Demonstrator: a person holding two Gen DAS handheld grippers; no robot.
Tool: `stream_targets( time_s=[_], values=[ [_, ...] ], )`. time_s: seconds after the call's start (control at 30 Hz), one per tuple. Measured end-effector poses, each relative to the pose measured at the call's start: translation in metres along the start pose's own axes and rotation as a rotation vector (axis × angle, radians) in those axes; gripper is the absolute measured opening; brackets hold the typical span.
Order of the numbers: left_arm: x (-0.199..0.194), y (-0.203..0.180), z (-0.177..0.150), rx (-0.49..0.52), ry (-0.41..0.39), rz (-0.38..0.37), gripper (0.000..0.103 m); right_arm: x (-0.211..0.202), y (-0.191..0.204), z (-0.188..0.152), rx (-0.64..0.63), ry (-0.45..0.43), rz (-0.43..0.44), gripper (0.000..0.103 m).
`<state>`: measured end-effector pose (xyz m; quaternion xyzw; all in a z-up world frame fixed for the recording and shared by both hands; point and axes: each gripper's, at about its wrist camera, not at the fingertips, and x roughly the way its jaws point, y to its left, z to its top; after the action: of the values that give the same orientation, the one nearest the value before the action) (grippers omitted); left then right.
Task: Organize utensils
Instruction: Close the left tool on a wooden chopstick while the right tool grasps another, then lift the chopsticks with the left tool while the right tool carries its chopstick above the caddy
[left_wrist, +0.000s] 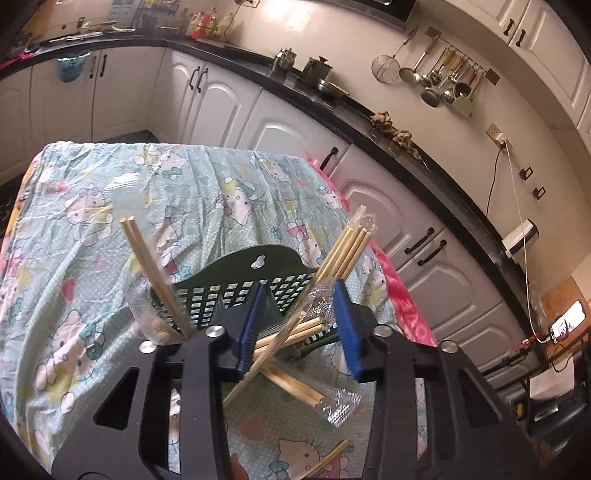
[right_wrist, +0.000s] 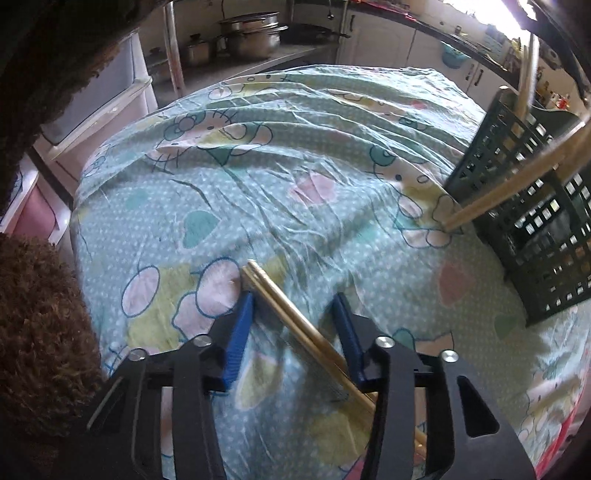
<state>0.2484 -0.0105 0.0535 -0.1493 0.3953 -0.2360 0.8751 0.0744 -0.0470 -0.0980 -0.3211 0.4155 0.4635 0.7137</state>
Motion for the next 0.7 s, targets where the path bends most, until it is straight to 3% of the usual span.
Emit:
stream_targets(
  time_s=[0.23, 0.7],
  values=[
    [0.003, -0.001, 0.004, 0.012, 0.010, -0.011, 0.003, -0.003, -0.007, 0.009, 0.028, -0.015, 0.019, 0.011],
    [-0.032, -0.003, 0.020, 0.009, -0.068, -0.025, 0.001, -0.062, -0.039, 0.019, 0.151, -0.188, -0.002, 0.010]
  ],
)
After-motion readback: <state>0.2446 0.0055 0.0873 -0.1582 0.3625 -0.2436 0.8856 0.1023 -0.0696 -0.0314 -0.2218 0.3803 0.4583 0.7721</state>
